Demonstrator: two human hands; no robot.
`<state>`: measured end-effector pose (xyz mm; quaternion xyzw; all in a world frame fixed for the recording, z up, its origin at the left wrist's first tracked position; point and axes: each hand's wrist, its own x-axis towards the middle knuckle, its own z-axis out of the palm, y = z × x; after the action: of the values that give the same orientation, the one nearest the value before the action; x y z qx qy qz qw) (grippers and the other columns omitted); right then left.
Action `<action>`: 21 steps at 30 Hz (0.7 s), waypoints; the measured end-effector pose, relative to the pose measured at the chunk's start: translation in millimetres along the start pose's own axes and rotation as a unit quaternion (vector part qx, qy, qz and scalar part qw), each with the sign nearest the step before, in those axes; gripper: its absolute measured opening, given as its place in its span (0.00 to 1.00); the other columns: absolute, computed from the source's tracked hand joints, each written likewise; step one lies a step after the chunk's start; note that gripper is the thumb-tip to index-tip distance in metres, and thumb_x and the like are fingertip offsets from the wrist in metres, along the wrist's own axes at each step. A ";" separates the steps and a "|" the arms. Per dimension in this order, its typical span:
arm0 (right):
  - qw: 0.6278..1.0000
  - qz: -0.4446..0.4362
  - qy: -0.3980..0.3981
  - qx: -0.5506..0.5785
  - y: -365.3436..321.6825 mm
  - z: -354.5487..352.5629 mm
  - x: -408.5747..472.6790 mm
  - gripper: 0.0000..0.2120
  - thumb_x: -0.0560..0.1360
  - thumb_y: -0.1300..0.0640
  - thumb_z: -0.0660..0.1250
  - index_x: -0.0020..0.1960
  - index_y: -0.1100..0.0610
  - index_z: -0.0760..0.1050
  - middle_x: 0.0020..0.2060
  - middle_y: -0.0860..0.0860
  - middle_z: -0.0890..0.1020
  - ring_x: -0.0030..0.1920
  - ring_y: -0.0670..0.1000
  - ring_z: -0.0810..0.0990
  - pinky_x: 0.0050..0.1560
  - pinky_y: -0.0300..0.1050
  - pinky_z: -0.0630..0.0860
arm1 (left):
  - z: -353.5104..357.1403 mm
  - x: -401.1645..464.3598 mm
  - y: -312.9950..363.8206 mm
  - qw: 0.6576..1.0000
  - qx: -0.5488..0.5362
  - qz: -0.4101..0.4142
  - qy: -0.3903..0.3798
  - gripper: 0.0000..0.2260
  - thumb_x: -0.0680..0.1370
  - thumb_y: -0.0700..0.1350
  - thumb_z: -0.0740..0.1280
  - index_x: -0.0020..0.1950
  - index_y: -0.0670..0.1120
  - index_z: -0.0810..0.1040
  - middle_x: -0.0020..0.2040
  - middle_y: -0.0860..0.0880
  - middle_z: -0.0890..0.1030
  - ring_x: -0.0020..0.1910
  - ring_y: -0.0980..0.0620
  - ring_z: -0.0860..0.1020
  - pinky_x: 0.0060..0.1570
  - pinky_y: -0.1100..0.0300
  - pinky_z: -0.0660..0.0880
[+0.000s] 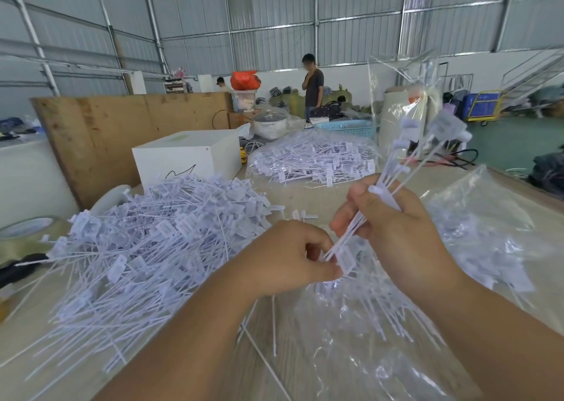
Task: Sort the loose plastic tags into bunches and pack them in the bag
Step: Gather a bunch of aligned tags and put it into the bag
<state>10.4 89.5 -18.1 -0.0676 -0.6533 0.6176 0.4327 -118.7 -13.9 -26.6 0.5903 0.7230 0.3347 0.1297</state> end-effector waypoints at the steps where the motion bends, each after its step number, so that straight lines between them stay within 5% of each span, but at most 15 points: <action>1: 1.000 -0.007 0.003 -0.007 0.8 -0.2 0.9 0.11 0.80 0.57 0.62 0.39 0.51 0.75 0.28 0.53 0.80 0.32 0.50 0.79 0.35 0.37 0.75 | 0.0 0.3 -0.5 1.000 0.000 -0.009 -0.001 0.06 0.71 0.51 0.76 0.35 0.56 0.82 0.30 0.57 0.72 0.29 0.59 0.68 0.35 0.61 0.65; 4: 1.000 -0.013 0.004 -0.008 3.1 -0.1 4.7 0.11 0.78 0.55 0.64 0.37 0.49 0.75 0.24 0.50 0.76 0.31 0.52 0.74 0.40 0.44 0.73 | 2.0 0.7 0.9 1.000 0.005 -0.017 -0.010 0.09 0.71 0.51 0.76 0.35 0.50 0.82 0.31 0.53 0.71 0.31 0.57 0.68 0.36 0.59 0.65; 7: 1.000 0.001 0.006 0.010 2.8 0.3 8.2 0.09 0.72 0.52 0.64 0.33 0.47 0.77 0.22 0.50 0.72 0.29 0.54 0.73 0.41 0.50 0.70 | -0.4 -2.1 7.2 0.998 -0.027 -0.017 -0.055 0.10 0.72 0.52 0.75 0.32 0.55 0.79 0.28 0.57 0.69 0.30 0.58 0.67 0.33 0.63 0.64; 10: 0.999 0.024 0.001 0.044 4.1 -1.9 9.0 0.08 0.71 0.52 0.66 0.34 0.52 0.75 0.22 0.52 0.71 0.27 0.55 0.72 0.40 0.51 0.69 | -3.0 -2.4 9.9 0.994 -0.071 -0.031 -0.081 0.07 0.76 0.50 0.71 0.40 0.50 0.84 0.31 0.58 0.72 0.31 0.60 0.69 0.33 0.69 0.65; 14: 0.997 0.043 -0.014 0.067 6.4 -3.2 9.6 0.08 0.72 0.54 0.67 0.39 0.59 0.74 0.23 0.53 0.71 0.27 0.55 0.72 0.40 0.54 0.69 | 4.0 -2.1 9.3 0.995 -0.056 -0.024 -0.078 0.12 0.74 0.50 0.74 0.43 0.41 0.80 0.30 0.57 0.68 0.31 0.57 0.67 0.35 0.62 0.64; 17: 0.997 0.042 -0.012 0.062 7.4 -1.8 9.7 0.08 0.78 0.60 0.64 0.41 0.60 0.75 0.23 0.53 0.71 0.28 0.55 0.72 0.43 0.55 0.69 | 9.3 -3.0 9.2 0.998 -0.047 -0.021 -0.047 0.19 0.70 0.56 0.76 0.35 0.45 0.71 0.28 0.59 0.65 0.29 0.57 0.65 0.32 0.62 0.61; 21: 0.997 0.050 -0.012 0.063 6.9 -3.4 10.6 0.09 0.75 0.54 0.66 0.38 0.57 0.75 0.23 0.52 0.73 0.30 0.55 0.72 0.40 0.52 0.68 | 11.3 0.4 6.6 0.995 -0.099 -0.013 -0.022 0.23 0.71 0.62 0.70 0.45 0.41 0.79 0.34 0.54 0.70 0.35 0.56 0.69 0.40 0.60 0.64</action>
<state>2.9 100.3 -19.4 -0.0657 -0.6139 0.6791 0.3971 -107.1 -9.3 -30.7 0.5721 0.6913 0.3896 0.2074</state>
